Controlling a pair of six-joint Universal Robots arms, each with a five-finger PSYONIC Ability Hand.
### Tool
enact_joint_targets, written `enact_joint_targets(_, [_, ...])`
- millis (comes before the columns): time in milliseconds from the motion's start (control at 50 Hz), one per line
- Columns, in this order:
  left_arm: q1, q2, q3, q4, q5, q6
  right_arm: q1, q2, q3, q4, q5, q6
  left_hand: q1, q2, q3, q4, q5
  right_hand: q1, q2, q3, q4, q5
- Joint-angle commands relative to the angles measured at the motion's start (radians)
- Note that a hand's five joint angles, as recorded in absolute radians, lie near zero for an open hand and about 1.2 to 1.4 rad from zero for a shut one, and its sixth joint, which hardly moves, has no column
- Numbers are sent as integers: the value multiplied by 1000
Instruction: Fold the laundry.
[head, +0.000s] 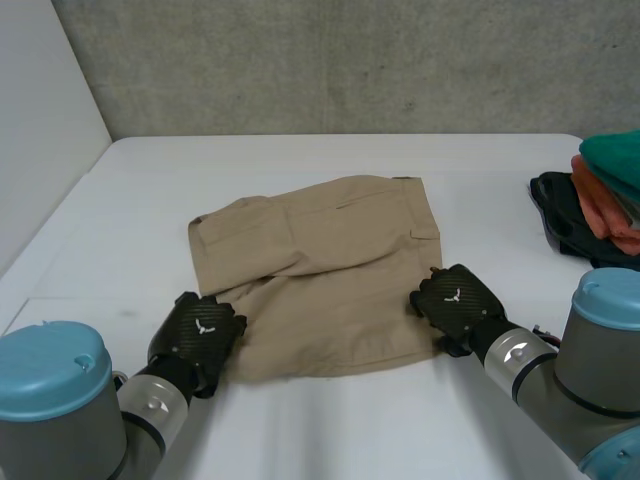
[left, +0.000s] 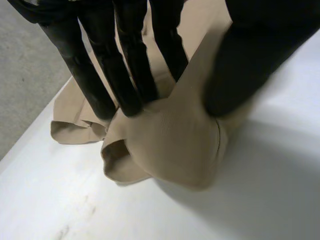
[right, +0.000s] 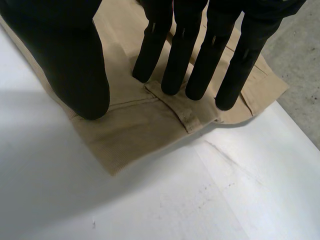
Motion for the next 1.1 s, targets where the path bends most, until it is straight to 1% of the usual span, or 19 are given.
enact_joint_targets(20, [31,-2,21,58,4,6,-6,-71,3,58,41,12,384,379,382,392,400,-73,-72,-74,-76,-70])
enact_joint_targets(100, [46,-2,52,51,7,3,-16,-149,10,144,50,16,384,379,382,392,400,-102,-101,-104,-106,-100])
enact_joint_targets(240, [50,-10,113,48,4,-5,-18,-148,22,175,43,39,384,379,382,392,400,-97,-95,-98,-100,-94])
enact_joint_targets(360, [52,-30,165,36,4,-14,-18,-87,10,146,36,41,384,379,382,392,400,-82,-81,-84,-85,-80])
enact_joint_targets(480, [50,-70,216,-32,4,-39,-12,-51,-12,101,38,42,384,379,382,392,400,-29,-28,-31,-33,-27])
enact_joint_targets(560, [50,-70,234,-66,4,-81,-7,-5,-33,81,49,42,384,379,382,392,400,97,98,95,93,99])
enact_joint_targets(580, [50,-70,236,-72,4,-92,-7,-2,-38,78,49,42,384,379,382,392,400,190,192,189,187,193])
enact_joint_targets(600, [50,-70,238,-75,4,-100,-7,-1,-44,72,49,42,384,379,382,392,400,482,483,480,478,484])
enact_joint_targets(620, [49,-70,238,-84,4,-115,-7,-1,-46,69,52,42,384,379,382,392,400,626,627,625,623,629])
enact_joint_targets(740, [41,-45,224,-148,4,-129,-16,-7,-56,72,116,44,384,379,382,392,400,628,629,626,624,630])
enact_joint_targets(800, [43,28,202,-224,4,-131,-21,-54,-49,98,144,44,384,379,382,392,400,628,629,626,624,630])
enact_joint_targets(900, [38,128,149,-349,5,-118,-24,-186,-36,253,136,24,384,379,382,392,400,628,629,626,624,630])
enact_joint_targets(920, [35,168,126,-406,5,-117,-28,-223,-46,334,132,13,384,379,382,392,400,628,629,626,624,630])
enact_joint_targets(980, [28,232,83,-507,8,-117,-39,-290,-52,446,128,-23,384,379,382,392,400,628,629,626,624,630])
enact_joint_targets(1000, [15,269,60,-565,10,-118,-67,-348,-53,528,124,-68,384,379,382,392,400,628,629,626,624,630])
enact_joint_targets(1040, [-15,309,40,-628,11,-118,-94,-388,-50,595,121,-112,384,379,382,392,400,628,629,626,624,630])
enact_joint_targets(1060, [-35,327,31,-659,13,-120,-113,-419,-52,668,119,-164,384,379,382,392,400,628,629,626,624,630])
enact_joint_targets(1080, [-87,372,18,-716,20,-121,-121,-430,-52,705,119,-191,384,379,382,392,400,628,629,626,624,630])
enact_joint_targets(1100, [-104,387,15,-733,24,-121,-125,-442,-52,750,119,-220,384,379,382,392,400,628,629,626,624,630])
